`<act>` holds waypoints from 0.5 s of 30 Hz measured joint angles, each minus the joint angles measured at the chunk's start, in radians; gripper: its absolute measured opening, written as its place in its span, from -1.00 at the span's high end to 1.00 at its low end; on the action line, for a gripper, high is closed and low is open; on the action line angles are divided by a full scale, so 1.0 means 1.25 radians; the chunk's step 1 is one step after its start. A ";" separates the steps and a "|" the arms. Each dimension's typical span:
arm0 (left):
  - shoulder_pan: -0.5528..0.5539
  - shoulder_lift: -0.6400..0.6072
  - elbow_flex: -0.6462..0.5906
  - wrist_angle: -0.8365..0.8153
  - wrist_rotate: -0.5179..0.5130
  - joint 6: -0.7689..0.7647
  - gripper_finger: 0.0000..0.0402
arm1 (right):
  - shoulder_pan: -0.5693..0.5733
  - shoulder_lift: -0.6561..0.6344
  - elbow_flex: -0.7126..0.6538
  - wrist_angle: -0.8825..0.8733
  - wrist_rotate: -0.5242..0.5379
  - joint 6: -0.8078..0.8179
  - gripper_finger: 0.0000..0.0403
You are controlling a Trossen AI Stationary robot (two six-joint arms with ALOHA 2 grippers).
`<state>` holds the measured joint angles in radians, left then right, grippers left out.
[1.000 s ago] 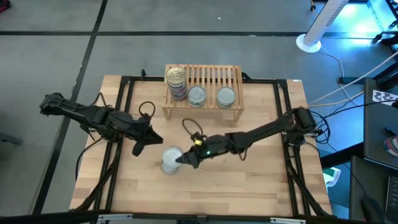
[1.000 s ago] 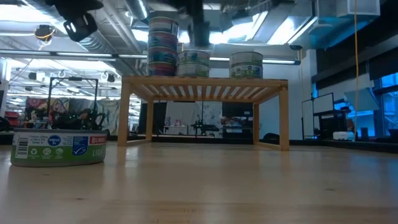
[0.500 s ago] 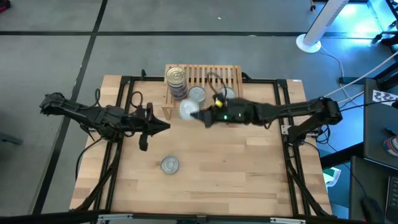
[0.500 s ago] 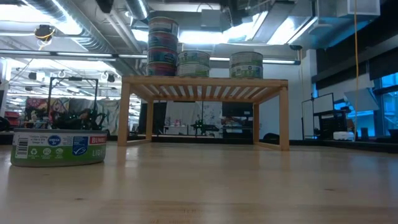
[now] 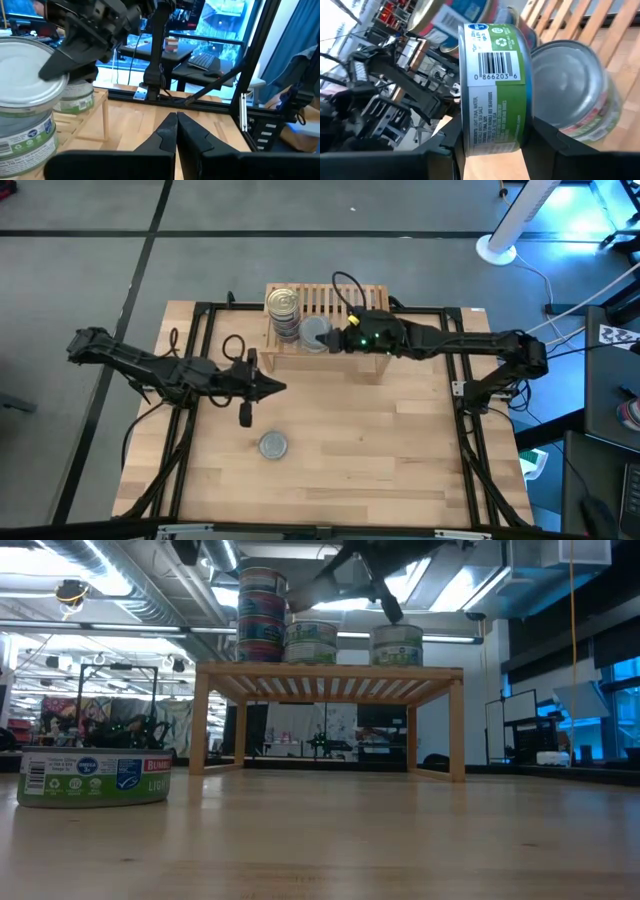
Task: Stack canned seafood by type on shelf
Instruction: Stack the green tuna can on top of the other green tuna can on the shelf
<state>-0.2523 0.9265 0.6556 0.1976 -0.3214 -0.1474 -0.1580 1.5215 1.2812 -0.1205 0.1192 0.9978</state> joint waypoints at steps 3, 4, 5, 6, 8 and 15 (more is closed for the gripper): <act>0.000 0.005 0.000 0.000 0.000 0.000 0.97 | -0.014 0.000 0.000 -0.004 -0.003 0.000 0.29; 0.000 0.005 0.000 0.000 0.000 0.000 0.97 | -0.018 0.000 0.000 -0.004 -0.004 0.000 0.29; 0.000 0.005 0.000 0.000 0.000 0.000 0.97 | -0.023 0.000 0.000 -0.004 -0.004 0.001 0.29; 0.000 0.005 0.000 0.001 0.000 0.000 0.97 | -0.028 0.000 0.000 -0.005 -0.006 0.003 0.29; 0.000 0.005 0.000 0.001 0.000 0.000 0.96 | -0.033 0.000 0.000 -0.010 -0.016 0.028 0.29; 0.000 0.005 0.000 0.001 -0.001 0.005 0.96 | -0.031 0.000 0.000 -0.006 -0.027 0.042 0.29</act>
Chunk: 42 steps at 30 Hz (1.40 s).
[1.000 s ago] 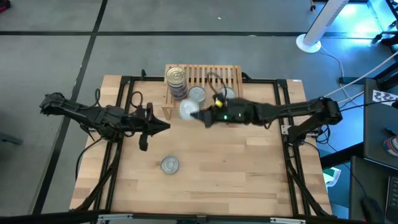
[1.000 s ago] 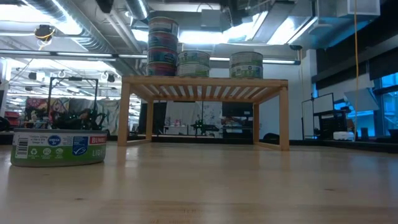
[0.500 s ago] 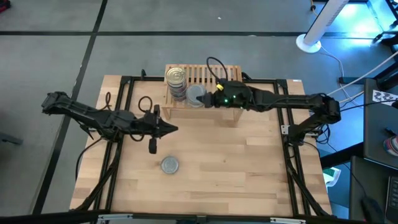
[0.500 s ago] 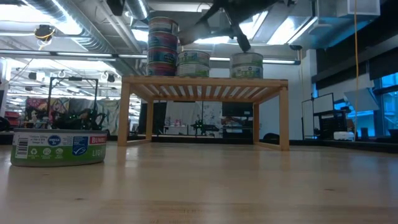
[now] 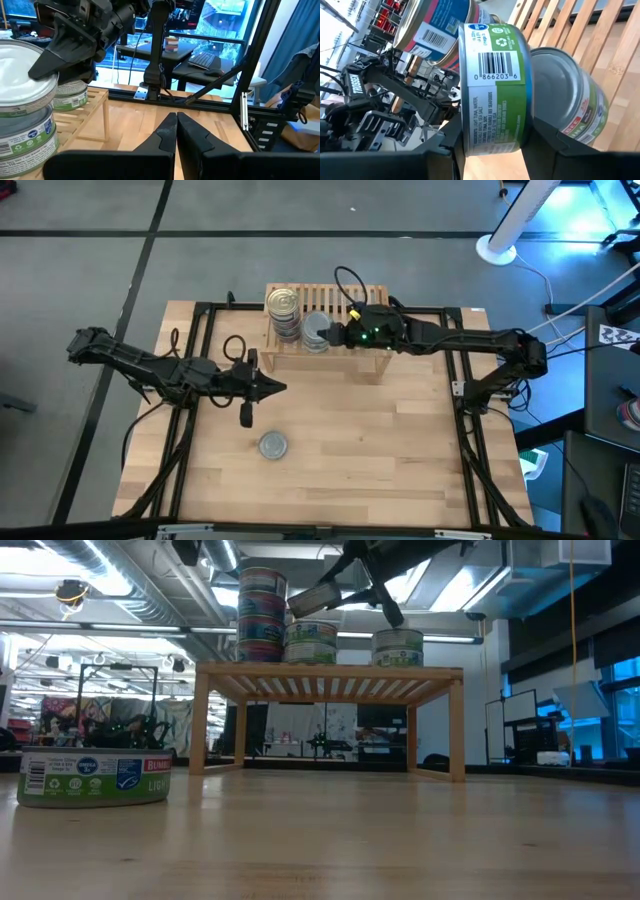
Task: Stack canned seafood by type on shelf
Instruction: Stack the green tuna can on top of the other green tuna can on the shelf
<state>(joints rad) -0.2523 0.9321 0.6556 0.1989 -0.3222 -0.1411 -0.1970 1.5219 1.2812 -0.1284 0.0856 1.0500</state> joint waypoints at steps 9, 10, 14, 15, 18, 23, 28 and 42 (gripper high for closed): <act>0.000 0.000 0.000 0.000 0.000 0.003 0.96 | 0.000 0.000 0.000 0.001 0.000 0.015 0.29; 0.000 0.000 0.000 0.000 0.000 0.003 0.96 | 0.000 0.000 0.000 -0.001 0.000 0.027 0.29; 0.000 0.000 0.000 0.000 0.000 0.003 0.96 | 0.000 0.000 0.000 -0.003 0.000 0.054 0.29; 0.000 0.000 0.000 0.000 0.000 0.003 0.96 | 0.000 0.000 0.000 -0.003 0.000 0.062 0.29; 0.000 0.000 0.000 0.000 0.000 0.003 0.96 | 0.000 0.000 0.000 -0.010 0.000 0.087 0.29; 0.000 0.000 0.000 0.000 0.000 0.003 0.96 | 0.000 0.005 0.000 -0.009 0.007 0.129 0.29; 0.000 0.000 -0.001 0.000 0.000 0.003 0.96 | 0.001 0.023 0.003 0.001 0.007 0.186 0.29; 0.000 0.000 -0.001 0.000 0.000 0.031 0.96 | 0.000 0.042 0.002 0.015 0.037 0.232 0.29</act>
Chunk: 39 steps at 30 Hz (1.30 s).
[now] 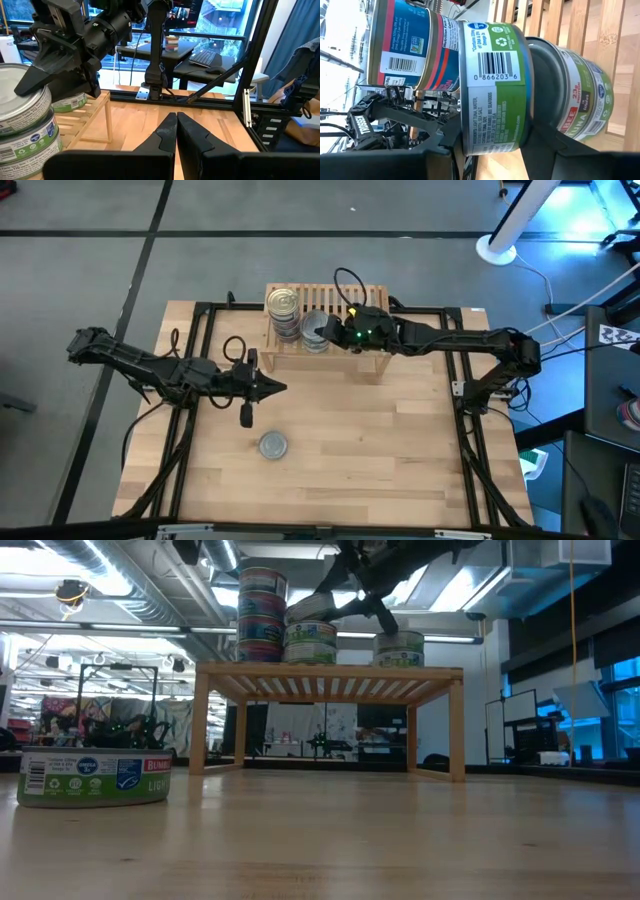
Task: Stack canned seafood by type on shelf
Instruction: Stack the green tuna can on top of the other green tuna can on the shelf
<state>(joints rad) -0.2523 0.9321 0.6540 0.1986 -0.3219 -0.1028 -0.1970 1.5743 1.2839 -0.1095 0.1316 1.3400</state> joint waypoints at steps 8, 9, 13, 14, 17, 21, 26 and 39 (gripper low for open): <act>0.000 0.000 0.000 0.000 0.000 0.000 0.96 | 0.000 0.000 -0.001 0.001 0.000 -0.001 0.17; 0.000 0.000 0.000 0.000 0.000 0.000 0.96 | 0.000 0.000 -0.001 -0.001 -0.001 -0.002 0.13; 0.000 0.000 0.000 0.000 0.000 0.000 0.96 | 0.000 0.001 -0.002 -0.003 -0.001 -0.002 -0.03; 0.000 0.000 0.000 0.000 0.000 -0.001 0.96 | 0.000 0.001 -0.002 -0.002 -0.001 -0.002 -0.06; 0.000 0.000 0.000 0.000 0.000 -0.001 0.96 | 0.000 0.001 -0.002 0.000 -0.001 -0.002 -0.14; 0.000 0.000 0.000 0.000 0.000 -0.001 0.96 | 0.000 0.001 -0.002 0.001 -0.010 -0.002 -0.17; 0.000 0.000 0.000 0.000 0.000 -0.004 0.96 | 0.000 0.001 -0.002 0.003 -0.070 0.056 -0.17; 0.000 0.000 0.000 0.000 0.000 -0.005 0.96 | -0.004 0.001 -0.002 0.003 -0.073 0.083 -0.18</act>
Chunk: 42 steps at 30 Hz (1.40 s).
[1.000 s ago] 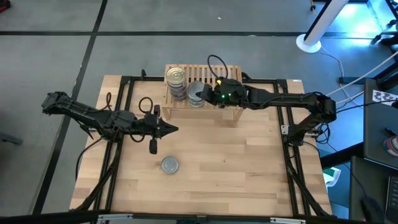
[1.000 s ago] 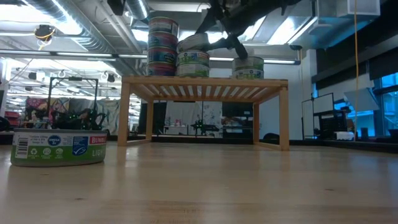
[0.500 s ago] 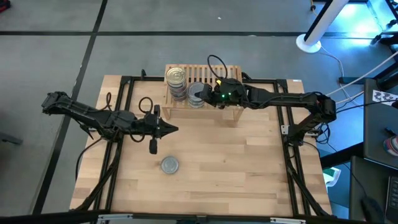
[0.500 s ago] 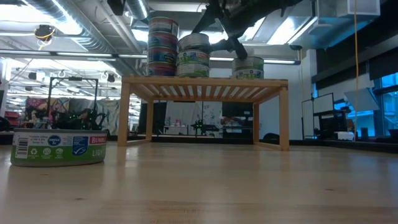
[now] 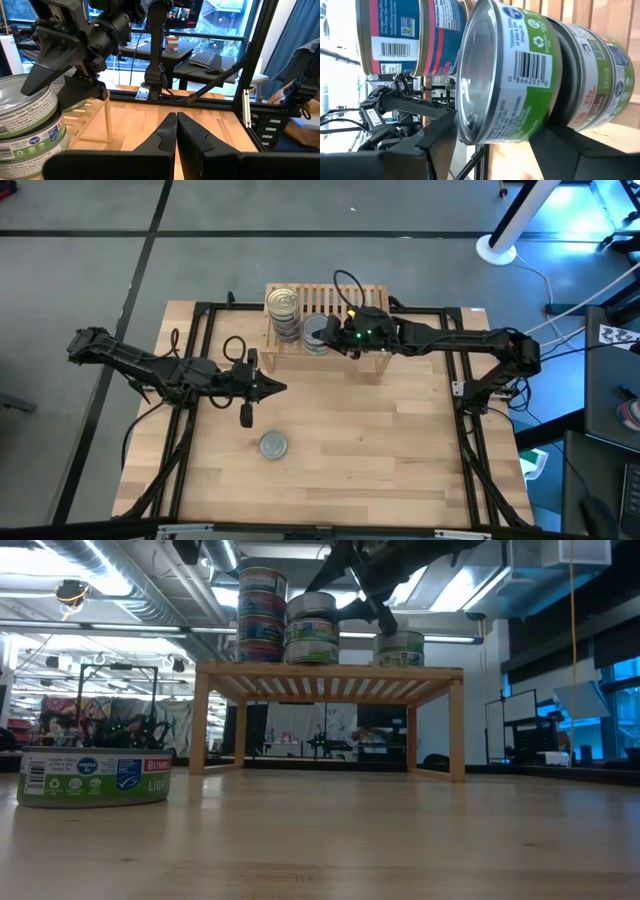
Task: Stack canned seafood by type on shelf
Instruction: Stack the green tuna can on top of the other green tuna can on the shelf
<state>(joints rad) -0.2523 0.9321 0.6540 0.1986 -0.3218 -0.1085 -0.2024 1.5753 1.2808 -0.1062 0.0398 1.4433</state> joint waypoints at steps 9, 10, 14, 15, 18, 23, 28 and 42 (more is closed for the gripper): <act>0.000 0.000 0.000 0.000 0.000 0.000 0.96 | -0.019 0.000 0.000 0.000 0.003 0.010 -0.18; 0.000 0.000 0.000 0.000 0.000 0.000 0.96 | -0.019 0.000 0.000 0.000 0.001 0.017 -0.18; 0.000 0.000 0.000 0.000 0.000 0.000 0.96 | -0.023 0.000 0.000 0.000 -0.007 0.020 -0.18; 0.000 0.000 0.000 0.000 0.000 0.000 0.96 | -0.023 0.000 0.000 0.000 -0.008 0.020 -0.18; 0.000 0.000 0.000 0.000 0.000 0.000 0.96 | -0.023 0.000 0.000 0.000 -0.005 0.021 -0.18; 0.000 0.000 0.000 0.000 0.000 0.000 0.96 | -0.023 0.000 0.000 0.000 -0.005 0.022 -0.18; 0.000 0.000 0.000 0.000 0.000 0.000 0.96 | -0.029 0.000 0.000 0.000 -0.009 0.022 -0.18; -0.002 0.000 0.000 0.000 0.000 0.000 0.96 | -0.029 -0.021 0.002 -0.041 -0.028 -0.010 -0.18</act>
<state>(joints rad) -0.2546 0.9320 0.6540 0.1982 -0.3215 -0.1081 -0.2386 1.5487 1.2830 -0.1577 0.0043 1.4312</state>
